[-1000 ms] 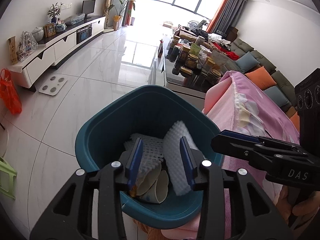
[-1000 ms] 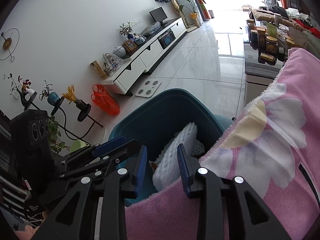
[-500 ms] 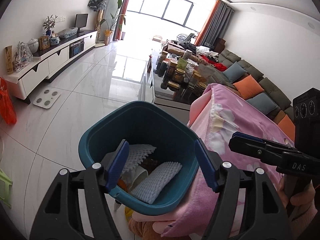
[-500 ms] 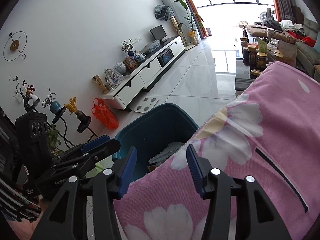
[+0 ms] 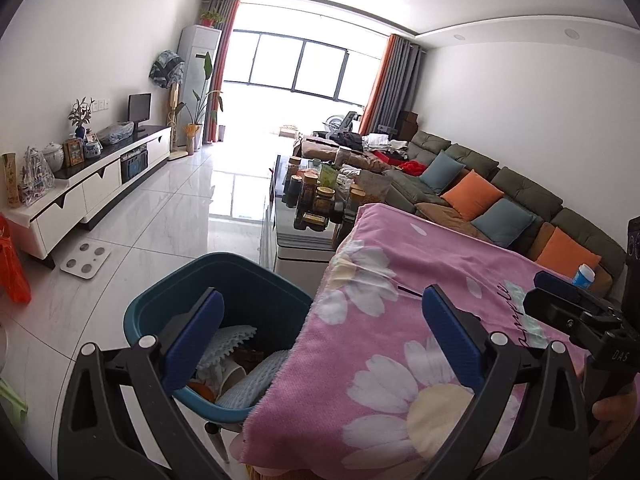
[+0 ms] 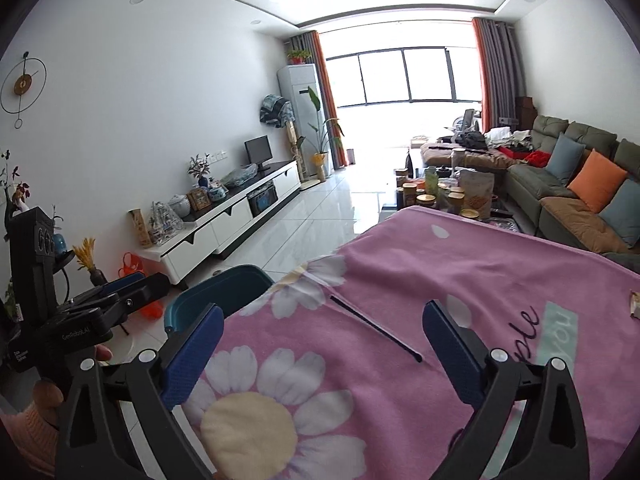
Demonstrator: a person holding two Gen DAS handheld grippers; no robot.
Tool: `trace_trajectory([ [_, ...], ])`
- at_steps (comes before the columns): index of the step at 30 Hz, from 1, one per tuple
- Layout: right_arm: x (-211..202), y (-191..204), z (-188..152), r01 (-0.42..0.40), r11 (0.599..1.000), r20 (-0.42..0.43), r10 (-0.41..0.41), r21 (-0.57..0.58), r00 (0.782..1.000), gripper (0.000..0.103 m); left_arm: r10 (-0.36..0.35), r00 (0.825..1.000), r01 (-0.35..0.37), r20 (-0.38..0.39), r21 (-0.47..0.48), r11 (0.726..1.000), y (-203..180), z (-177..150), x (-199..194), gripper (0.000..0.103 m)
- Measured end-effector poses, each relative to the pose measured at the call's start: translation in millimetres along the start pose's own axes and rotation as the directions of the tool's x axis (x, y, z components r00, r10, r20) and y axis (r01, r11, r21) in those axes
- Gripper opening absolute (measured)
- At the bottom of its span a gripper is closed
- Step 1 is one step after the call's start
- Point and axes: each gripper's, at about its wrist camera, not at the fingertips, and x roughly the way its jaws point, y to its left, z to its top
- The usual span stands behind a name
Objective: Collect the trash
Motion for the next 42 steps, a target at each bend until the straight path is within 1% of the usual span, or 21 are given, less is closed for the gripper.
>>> trace_trajectory([
  [3,-21.7,-13.6,-7.7,0.095,0.995,0.05,-0.096,0.008,0.994,0.096,-0.006,0.999,0.003,0.041,0.055,0.998,-25.2,-0.4,-5.5,0.097],
  [5,-37.6,-22.9,-13.7,0.153,0.988,0.081,-0.154,0.021,0.985,0.096,-0.007,0.998,0.001,0.07,0.087,0.996,-41.9,-1.6,-9.4,0.097],
  [7,-51.5,-30.4,-18.3,0.207,0.978,0.113,-0.21,0.034,0.971,0.096,-0.024,0.996,0.014,0.091,0.105,0.994,-57.7,-1.9,-10.9,0.097],
  [9,-63.1,-36.8,-23.1,0.236,0.971,0.132,-0.24,0.046,0.962,0.096,-0.048,0.994,0.036,0.1,0.12,0.992,-72.6,-2.0,-11.3,0.097],
  [12,-76.4,-47.6,-29.4,0.277,0.958,0.145,-0.286,0.076,0.947,0.096,-0.066,0.992,0.049,0.109,0.148,0.988,-90.6,-2.3,-12.8,0.097],
  [16,-91.5,-59.5,-36.6,0.322,0.94,0.172,-0.337,0.109,0.926,0.096,-0.08,0.988,0.055,0.134,0.18,0.982,-108.9,-3.5,-16.7,0.097],
  [25,-118.5,-66.4,-45.4,0.399,0.906,0.217,-0.422,0.144,0.88,0.096,-0.113,0.981,0.078,0.159,0.209,0.975,-130.9,-8.1,-16.6,0.097],
  [32,-129.8,-67.6,-48.9,0.422,0.892,0.232,-0.45,0.162,0.862,0.096,-0.117,0.977,0.072,0.178,0.242,0.968,-138.9,-11.4,-19.5,0.097],
  [38,-136.9,-67.4,-50.7,0.436,0.883,0.24,-0.468,0.175,0.851,0.096,-0.125,0.975,0.076,0.181,0.256,0.964,-142.7,-13.5,-23.1,0.097],
  [42,-140.2,-71.2,-51.6,0.44,0.879,0.241,-0.474,0.185,0.847,0.096,-0.129,0.973,0.075,0.192,0.267,0.961,-145.6,-13.6,-26.6,0.097],
])
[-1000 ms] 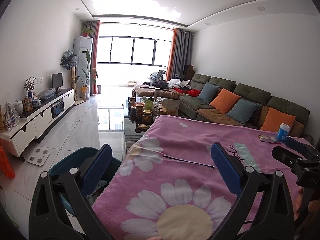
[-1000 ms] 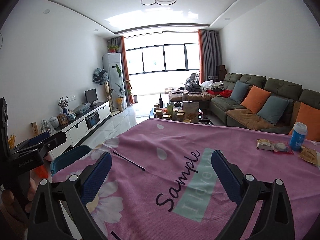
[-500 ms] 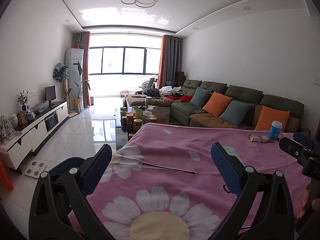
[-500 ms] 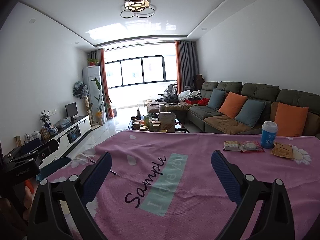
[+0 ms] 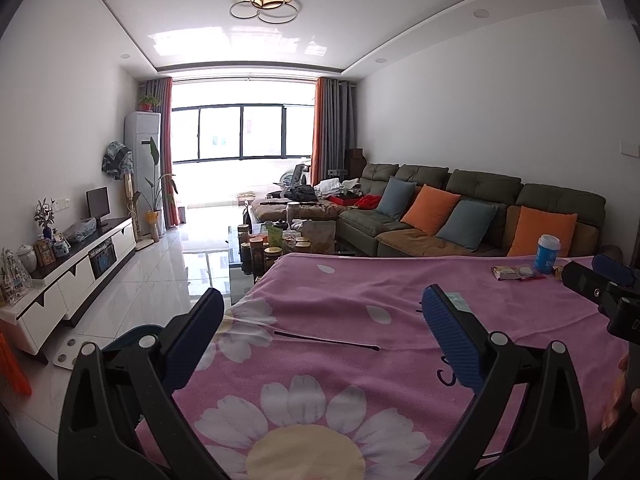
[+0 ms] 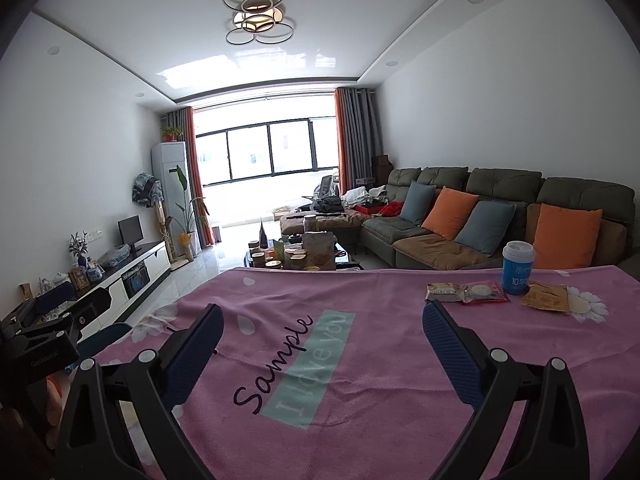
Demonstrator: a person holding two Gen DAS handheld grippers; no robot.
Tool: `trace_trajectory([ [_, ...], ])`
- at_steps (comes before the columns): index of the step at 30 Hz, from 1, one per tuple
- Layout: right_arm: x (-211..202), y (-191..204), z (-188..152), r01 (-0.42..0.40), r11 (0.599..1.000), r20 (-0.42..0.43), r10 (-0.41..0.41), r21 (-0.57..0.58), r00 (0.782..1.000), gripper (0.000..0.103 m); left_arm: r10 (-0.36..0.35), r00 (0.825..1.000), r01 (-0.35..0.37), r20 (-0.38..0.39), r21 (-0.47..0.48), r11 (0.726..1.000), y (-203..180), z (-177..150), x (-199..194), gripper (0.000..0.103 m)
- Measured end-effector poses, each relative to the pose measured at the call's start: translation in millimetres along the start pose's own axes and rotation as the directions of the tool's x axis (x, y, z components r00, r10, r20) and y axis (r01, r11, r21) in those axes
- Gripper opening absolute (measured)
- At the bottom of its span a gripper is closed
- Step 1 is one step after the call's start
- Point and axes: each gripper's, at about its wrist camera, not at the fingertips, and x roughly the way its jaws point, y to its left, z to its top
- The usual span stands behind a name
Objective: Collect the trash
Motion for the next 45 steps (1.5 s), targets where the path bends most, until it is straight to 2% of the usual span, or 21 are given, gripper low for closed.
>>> trace_trajectory([
  [45,-5.3,-8.6,-3.1,0.015,0.999,-0.006,-0.015,0.028,1.0,0.096,0.008,1.0,-0.008,0.02,0.022,1.0,-4.9,3.0,-7.6,0.097],
])
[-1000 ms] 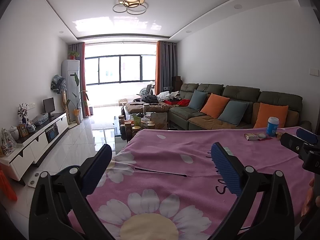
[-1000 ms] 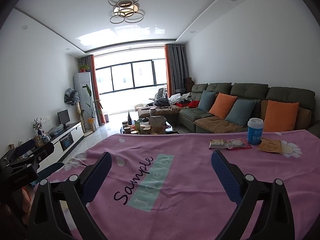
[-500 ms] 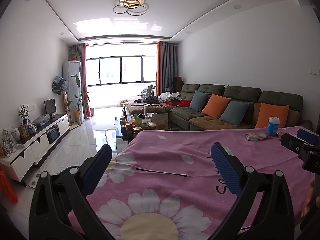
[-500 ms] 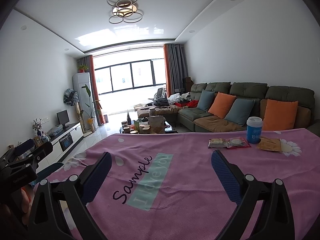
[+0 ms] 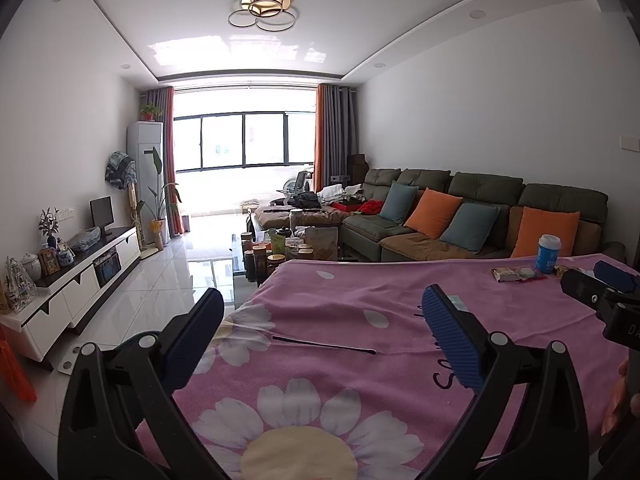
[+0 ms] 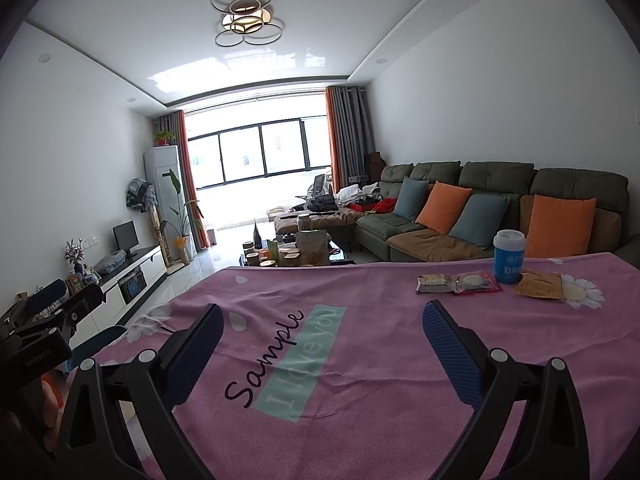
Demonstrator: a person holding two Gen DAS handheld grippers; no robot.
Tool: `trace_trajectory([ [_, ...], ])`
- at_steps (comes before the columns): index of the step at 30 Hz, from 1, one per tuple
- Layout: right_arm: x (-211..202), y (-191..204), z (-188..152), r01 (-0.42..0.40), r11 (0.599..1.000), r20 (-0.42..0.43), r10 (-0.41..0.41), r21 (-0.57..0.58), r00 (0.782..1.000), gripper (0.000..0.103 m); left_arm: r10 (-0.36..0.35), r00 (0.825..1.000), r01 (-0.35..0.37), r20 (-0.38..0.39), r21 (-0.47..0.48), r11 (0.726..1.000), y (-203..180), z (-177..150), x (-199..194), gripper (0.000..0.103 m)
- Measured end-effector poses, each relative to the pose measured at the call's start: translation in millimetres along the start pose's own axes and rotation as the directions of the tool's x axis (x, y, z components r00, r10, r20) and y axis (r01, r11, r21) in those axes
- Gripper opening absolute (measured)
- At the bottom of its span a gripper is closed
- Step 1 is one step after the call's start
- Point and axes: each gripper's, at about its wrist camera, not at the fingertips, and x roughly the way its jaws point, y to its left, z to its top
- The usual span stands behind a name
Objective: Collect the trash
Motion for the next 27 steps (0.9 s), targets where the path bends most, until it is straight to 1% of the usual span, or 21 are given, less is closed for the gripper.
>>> trace_trajectory([
  [27,-2.4,3.6,-0.2,0.009,1.0,0.013,-0.009,0.0,1.0,0.096,-0.001,1.0,0.001,0.0,0.0,1.0,1.0,-0.4,0.2,0.097],
])
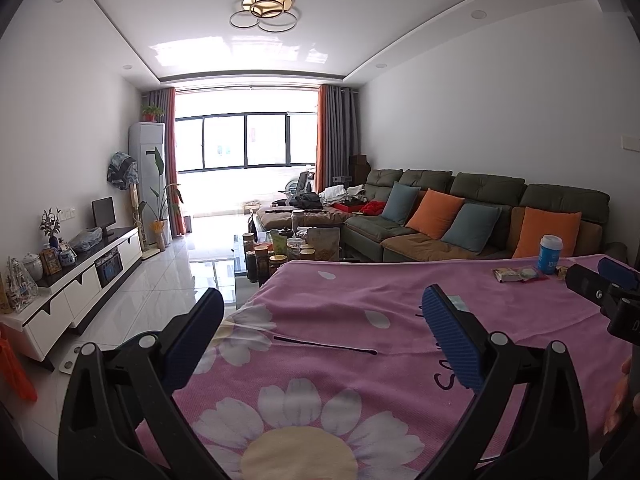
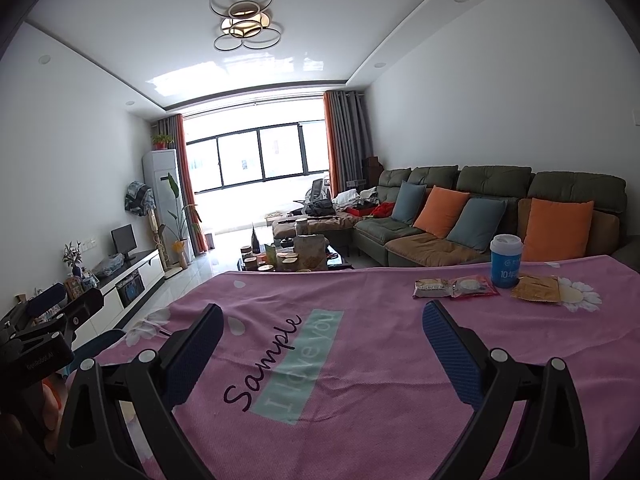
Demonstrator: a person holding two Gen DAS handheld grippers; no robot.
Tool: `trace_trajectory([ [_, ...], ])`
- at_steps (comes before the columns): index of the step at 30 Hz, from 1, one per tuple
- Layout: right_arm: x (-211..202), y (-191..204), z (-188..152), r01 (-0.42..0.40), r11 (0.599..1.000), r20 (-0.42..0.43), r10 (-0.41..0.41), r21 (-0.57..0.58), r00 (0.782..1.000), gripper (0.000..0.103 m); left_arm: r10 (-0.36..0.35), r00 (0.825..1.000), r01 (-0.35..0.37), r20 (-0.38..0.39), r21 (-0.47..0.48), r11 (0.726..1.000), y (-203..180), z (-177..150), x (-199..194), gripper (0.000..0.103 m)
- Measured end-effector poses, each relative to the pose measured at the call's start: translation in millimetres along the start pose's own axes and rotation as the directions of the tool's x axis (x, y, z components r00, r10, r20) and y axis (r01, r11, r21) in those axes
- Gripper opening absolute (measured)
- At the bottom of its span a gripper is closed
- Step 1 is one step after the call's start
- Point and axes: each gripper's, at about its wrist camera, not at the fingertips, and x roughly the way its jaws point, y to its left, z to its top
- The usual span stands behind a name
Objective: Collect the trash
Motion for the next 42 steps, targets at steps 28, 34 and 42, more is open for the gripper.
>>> trace_trajectory([
  [28,-2.0,-0.2,3.8,0.006,1.0,0.009,-0.006,0.001,1.0,0.096,0.004,1.0,-0.004,0.0,0.002,1.0,1.4,0.0,1.1,0.097],
  [34,-2.0,-0.1,3.6,0.005,1.0,0.009,-0.005,0.0,1.0,0.096,0.005,1.0,-0.005,0.001,0.003,1.0,2.5,0.1,2.9,0.097],
  [42,-2.7,0.3,2.5,0.004,1.0,0.009,-0.004,0.002,1.0,0.096,0.006,1.0,-0.006,0.001,0.003,1.0,2.1,0.1,2.6,0.097],
])
